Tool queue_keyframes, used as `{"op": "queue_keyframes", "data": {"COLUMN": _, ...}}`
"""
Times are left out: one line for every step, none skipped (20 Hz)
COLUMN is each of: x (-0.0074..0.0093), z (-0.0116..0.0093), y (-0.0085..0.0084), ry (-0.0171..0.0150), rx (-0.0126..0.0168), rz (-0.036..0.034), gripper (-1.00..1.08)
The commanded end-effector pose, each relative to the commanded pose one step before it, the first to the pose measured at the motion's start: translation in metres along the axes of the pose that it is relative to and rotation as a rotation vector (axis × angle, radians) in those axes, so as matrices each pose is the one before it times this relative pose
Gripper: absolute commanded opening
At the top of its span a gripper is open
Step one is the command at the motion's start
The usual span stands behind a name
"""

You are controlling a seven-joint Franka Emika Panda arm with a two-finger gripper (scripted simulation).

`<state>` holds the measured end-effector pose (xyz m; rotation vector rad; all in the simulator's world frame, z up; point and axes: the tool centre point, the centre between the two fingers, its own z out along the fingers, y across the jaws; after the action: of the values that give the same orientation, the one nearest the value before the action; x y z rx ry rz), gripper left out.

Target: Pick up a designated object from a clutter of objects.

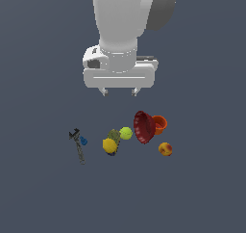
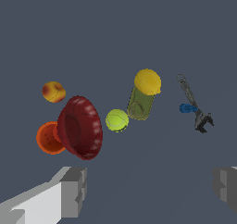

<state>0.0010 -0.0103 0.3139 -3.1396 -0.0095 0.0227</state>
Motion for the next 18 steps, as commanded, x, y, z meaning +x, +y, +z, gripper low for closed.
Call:
{"op": "queue_keyframes", "data": {"x": 0.00000, "z": 0.00000, "y": 0.00001, "ry": 0.00000, "rx": 0.00000, "rz": 0.00000, "gripper": 1.00}}
{"op": "queue_keyframes", "data": {"x": 0.00002, "z": -0.00020, "y": 0.00004, "ry": 0.00058, "rx": 0.00044, "rz": 0.00095, "gripper": 1.00}}
{"op": "queue_keyframes", "data": {"x": 0.00006, "z": -0.00061, "y": 0.00023, "ry": 0.00173, "rx": 0.00139, "rz": 0.00291, "gripper": 1.00}}
{"op": "queue_keyframes", "data": {"x": 0.00011, "z": -0.00098, "y": 0.00035, "ry": 0.00282, "rx": 0.00228, "rz": 0.00476, "gripper": 1.00}}
{"op": "queue_keyframes", "data": {"x": 0.00017, "z": -0.00135, "y": 0.00048, "ry": 0.00390, "rx": 0.00319, "rz": 0.00661, "gripper": 1.00}}
{"op": "queue_keyframes", "data": {"x": 0.00024, "z": -0.00168, "y": 0.00060, "ry": 0.00494, "rx": 0.00408, "rz": 0.00842, "gripper": 1.00}}
{"op": "queue_keyframes", "data": {"x": 0.00027, "z": -0.00159, "y": 0.00059, "ry": 0.00478, "rx": 0.00400, "rz": 0.00822, "gripper": 1.00}}
{"op": "queue_keyframes", "data": {"x": 0.00024, "z": -0.00115, "y": 0.00046, "ry": 0.00361, "rx": 0.00305, "rz": 0.00630, "gripper": 1.00}}
{"op": "queue_keyframes", "data": {"x": 0.00020, "z": -0.00072, "y": 0.00032, "ry": 0.00244, "rx": 0.00207, "rz": 0.00434, "gripper": 1.00}}
{"op": "queue_keyframes", "data": {"x": 0.00014, "z": -0.00032, "y": 0.00019, "ry": 0.00129, "rx": 0.00110, "rz": 0.00239, "gripper": 1.00}}
{"op": "queue_keyframes", "data": {"x": 0.00009, "z": 0.00012, "y": -0.00019, "ry": 0.00000, "rx": 0.00000, "rz": 0.00000, "gripper": 1.00}}
{"op": "queue_keyframes", "data": {"x": -0.00014, "z": 0.00014, "y": 0.00008, "ry": -0.00078, "rx": -0.00066, "rz": -0.00135, "gripper": 1.00}}
{"op": "queue_keyframes", "data": {"x": -0.00024, "z": -0.00021, "y": -0.00011, "ry": -0.00051, "rx": -0.00042, "rz": -0.00139, "gripper": 1.00}}
{"op": "queue_keyframes", "data": {"x": -0.00004, "z": -0.00008, "y": 0.00004, "ry": 0.00000, "rx": 0.00000, "rz": 0.00000, "gripper": 1.00}}
{"op": "queue_keyframes", "data": {"x": 0.00026, "z": 0.00044, "y": 0.00000, "ry": 0.00010, "rx": 0.00007, "rz": 0.00068, "gripper": 1.00}}
{"op": "queue_keyframes", "data": {"x": 0.00053, "z": 0.00097, "y": 0.00019, "ry": 0.00008, "rx": 0.00004, "rz": 0.00154, "gripper": 1.00}}
{"op": "queue_keyframes", "data": {"x": 0.00079, "z": 0.00151, "y": 0.00024, "ry": 0.00001, "rx": -0.00004, "rz": 0.00207, "gripper": 1.00}}
{"op": "queue_keyframes", "data": {"x": 0.00104, "z": 0.00204, "y": 0.00032, "ry": -0.00006, "rx": -0.00011, "rz": 0.00267, "gripper": 1.00}}
